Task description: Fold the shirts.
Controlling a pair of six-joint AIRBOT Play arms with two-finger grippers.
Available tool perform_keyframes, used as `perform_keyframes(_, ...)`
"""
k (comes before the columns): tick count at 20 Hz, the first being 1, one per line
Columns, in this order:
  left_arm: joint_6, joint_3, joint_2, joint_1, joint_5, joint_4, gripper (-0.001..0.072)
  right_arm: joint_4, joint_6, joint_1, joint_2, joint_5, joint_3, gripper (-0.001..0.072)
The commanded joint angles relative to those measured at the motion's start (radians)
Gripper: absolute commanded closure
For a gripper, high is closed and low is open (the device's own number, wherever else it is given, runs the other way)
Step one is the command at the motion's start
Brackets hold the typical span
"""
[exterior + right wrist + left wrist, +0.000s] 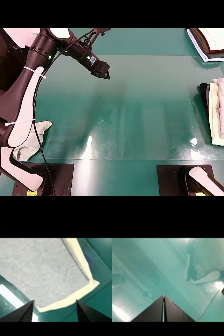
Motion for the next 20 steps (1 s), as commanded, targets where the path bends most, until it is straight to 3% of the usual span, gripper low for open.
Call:
perform_keyframes(1,0.005,0.0,0.001,0.0,-0.024,0.0,0.0684,-0.068,0.031,0.009,0.024,0.017,-0.049,0.0111)
perform_keyframes(8,-0.008,0.0,0.001,0.0,-0.005,-0.001,0.0684,0.269,0.048,0.24,0.025,-0.013,-0.049,0.0144)
perform_keyframes(9,-0.008,0.0,0.001,0.0,0.007,-0.001,0.0684,0.265,0.048,0.296,0.026,-0.023,-0.049,0.0255)
perform_keyframes(11,-0.008,0.0,0.001,0.0,0.034,-0.001,0.0684,0.261,0.047,0.412,0.025,-0.039,-0.049,0.0589)
perform_keyframes(12,-0.008,0.0,0.001,0.0,0.049,-0.001,0.0684,0.256,0.043,0.467,0.025,-0.056,-0.049,0.0698)
perform_keyframes(20,-0.008,0.0,0.001,0.0,0.115,-0.001,0.0684,0.257,0.04,0.678,0.025,-0.15,-0.049,0.0698)
